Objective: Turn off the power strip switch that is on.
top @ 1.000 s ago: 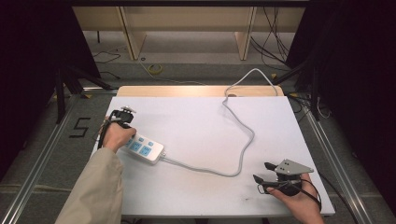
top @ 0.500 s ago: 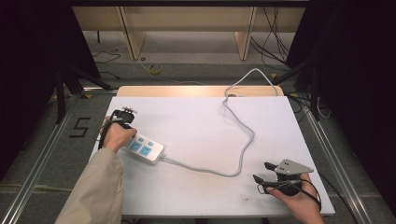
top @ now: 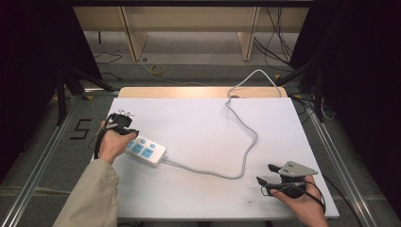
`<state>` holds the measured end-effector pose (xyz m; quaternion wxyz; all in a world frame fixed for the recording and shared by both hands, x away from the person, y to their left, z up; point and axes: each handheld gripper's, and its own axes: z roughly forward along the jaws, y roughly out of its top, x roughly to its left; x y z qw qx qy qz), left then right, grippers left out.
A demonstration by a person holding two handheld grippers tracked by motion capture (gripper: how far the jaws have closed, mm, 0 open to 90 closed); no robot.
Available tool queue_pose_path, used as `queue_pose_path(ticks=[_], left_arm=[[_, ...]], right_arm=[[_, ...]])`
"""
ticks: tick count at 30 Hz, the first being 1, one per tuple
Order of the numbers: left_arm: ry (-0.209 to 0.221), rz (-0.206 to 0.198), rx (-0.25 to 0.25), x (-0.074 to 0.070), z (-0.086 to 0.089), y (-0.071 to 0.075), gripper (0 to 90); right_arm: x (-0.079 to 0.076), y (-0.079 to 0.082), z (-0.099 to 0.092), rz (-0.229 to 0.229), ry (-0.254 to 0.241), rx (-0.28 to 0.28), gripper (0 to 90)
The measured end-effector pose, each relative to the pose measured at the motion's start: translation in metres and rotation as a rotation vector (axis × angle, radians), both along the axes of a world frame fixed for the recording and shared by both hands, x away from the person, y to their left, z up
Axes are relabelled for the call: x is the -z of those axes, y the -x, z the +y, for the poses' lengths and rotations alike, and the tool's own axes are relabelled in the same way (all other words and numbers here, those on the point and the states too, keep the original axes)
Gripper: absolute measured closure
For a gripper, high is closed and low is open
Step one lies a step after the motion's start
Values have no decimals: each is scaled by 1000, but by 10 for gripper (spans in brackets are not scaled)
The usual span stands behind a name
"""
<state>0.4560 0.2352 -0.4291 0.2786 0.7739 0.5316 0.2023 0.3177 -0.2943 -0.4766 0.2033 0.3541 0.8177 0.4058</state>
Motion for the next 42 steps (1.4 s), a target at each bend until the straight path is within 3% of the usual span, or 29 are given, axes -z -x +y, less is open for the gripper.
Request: queue_pose_path(ticks=[4,7,11,15,25,29,36,42], left_arm=[[30,-44,18,-5,-1,12,696],[58,-134,42,-8,-5,25,587],[78,-193,78,-5,-10,38,484],[108,-207,110,1,-14,47,418],[118,-236,188,10,-21,71,301],[132,-256,240,17,-27,91,283],[100,-250,313,35,-37,120,260],[85,-230,325,43,-38,128,253]], right_arm=[[0,0,1,-2,2,-3,350],[0,0,1,-2,2,-2,350],[0,0,1,1,4,-2,349],[0,0,1,0,5,-3,348],[1,0,1,3,1,-10,346],[1,0,2,2,2,-15,346],[1,1,2,3,5,-18,345],[1,0,2,3,4,-17,346]])
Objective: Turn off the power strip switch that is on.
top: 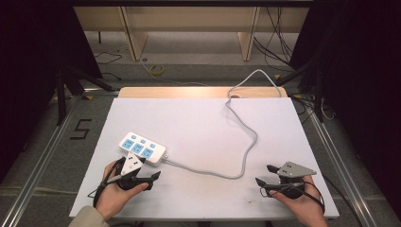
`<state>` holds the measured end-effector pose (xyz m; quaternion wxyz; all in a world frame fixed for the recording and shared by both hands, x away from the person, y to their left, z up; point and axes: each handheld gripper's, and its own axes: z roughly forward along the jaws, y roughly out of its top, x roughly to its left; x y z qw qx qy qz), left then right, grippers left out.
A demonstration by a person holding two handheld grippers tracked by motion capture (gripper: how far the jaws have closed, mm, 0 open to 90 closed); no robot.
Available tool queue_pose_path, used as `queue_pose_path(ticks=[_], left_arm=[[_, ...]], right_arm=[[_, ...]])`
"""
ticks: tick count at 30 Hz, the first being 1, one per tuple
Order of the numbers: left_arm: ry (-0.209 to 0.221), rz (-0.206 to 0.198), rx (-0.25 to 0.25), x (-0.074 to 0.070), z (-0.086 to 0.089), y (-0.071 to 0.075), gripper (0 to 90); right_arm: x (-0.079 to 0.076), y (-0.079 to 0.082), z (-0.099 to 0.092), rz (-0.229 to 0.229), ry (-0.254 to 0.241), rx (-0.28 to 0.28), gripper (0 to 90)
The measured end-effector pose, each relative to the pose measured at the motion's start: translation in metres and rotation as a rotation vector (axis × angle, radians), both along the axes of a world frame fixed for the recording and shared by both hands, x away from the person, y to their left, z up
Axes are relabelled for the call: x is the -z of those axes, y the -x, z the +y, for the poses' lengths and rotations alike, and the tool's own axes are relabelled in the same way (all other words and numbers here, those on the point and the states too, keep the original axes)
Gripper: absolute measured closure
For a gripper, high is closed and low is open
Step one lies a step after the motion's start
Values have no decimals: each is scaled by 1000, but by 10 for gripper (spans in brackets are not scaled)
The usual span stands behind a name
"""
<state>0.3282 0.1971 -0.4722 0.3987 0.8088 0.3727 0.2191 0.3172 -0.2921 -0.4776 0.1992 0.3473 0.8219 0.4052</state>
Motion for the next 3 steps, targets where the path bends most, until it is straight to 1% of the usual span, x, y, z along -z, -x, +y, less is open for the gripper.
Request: queue_pose_path(ticks=[1,2,3], left_arm=[[-5,2,3,1,0,1,253],[-21,-2,7,2,-1,0,252],[-21,-2,7,2,-1,0,252]], right_arm=[[0,0,0,0,0,0,346],[0,0,0,0,1,-1,346],[0,0,0,0,1,-1,346]])
